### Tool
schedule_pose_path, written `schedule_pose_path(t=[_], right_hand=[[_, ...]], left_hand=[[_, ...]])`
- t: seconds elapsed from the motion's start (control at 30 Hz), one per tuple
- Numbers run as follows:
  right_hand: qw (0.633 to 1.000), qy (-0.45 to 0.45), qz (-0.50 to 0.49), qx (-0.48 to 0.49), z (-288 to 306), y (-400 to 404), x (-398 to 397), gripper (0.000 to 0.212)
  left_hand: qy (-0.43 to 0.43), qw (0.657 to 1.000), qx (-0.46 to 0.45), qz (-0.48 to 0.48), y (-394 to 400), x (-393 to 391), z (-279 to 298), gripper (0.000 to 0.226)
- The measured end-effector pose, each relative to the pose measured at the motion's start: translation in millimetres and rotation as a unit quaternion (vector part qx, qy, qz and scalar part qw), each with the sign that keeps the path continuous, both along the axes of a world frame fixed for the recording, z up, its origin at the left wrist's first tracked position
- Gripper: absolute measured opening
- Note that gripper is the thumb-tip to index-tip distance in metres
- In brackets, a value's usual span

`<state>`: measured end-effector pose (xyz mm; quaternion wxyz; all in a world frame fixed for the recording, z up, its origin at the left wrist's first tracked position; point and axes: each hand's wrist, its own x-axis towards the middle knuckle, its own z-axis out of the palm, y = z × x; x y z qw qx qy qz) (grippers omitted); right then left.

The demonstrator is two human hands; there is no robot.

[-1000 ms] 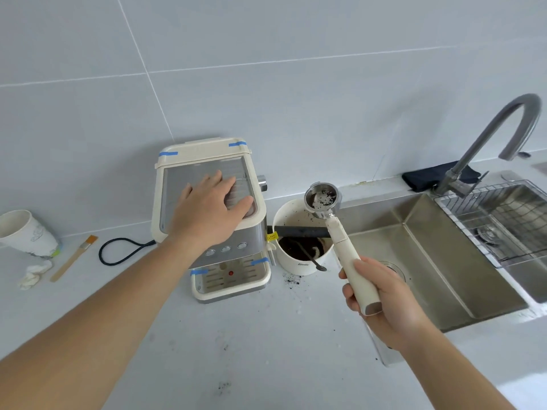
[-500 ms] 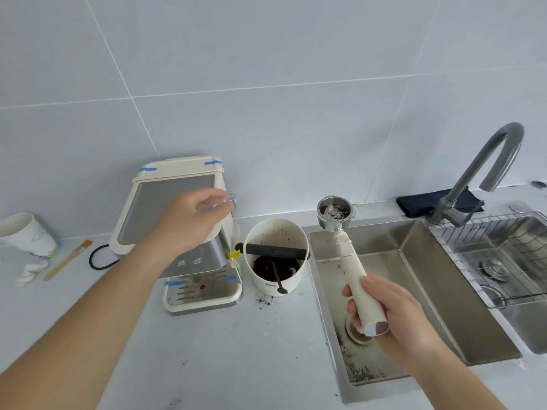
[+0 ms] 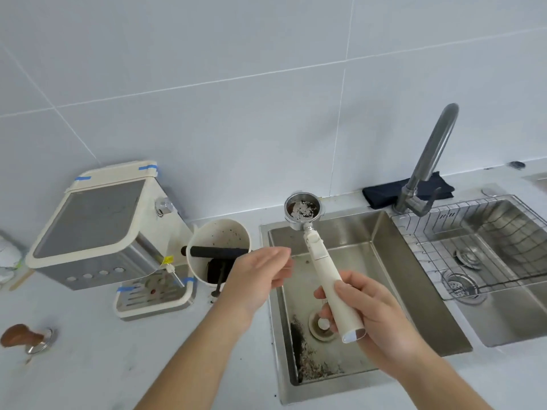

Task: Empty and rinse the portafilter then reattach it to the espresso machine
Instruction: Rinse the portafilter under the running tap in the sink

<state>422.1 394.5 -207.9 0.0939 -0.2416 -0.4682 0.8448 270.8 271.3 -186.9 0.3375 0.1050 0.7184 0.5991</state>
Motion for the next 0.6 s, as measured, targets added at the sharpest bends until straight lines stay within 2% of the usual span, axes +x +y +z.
schedule_pose_path(t=[0.2, 0.6], right_hand=[[1.000, -0.005, -0.020, -0.016, -6, 24, 22, 0.037], [0.999, -0.022, -0.022, -0.013, -23, 83, 54, 0.033]], left_hand=[[0.024, 0.999, 0.004, -0.043, 48, 35, -8, 0.014], [0.006, 0.999, 0.001, -0.044, 120, 70, -28, 0.011]])
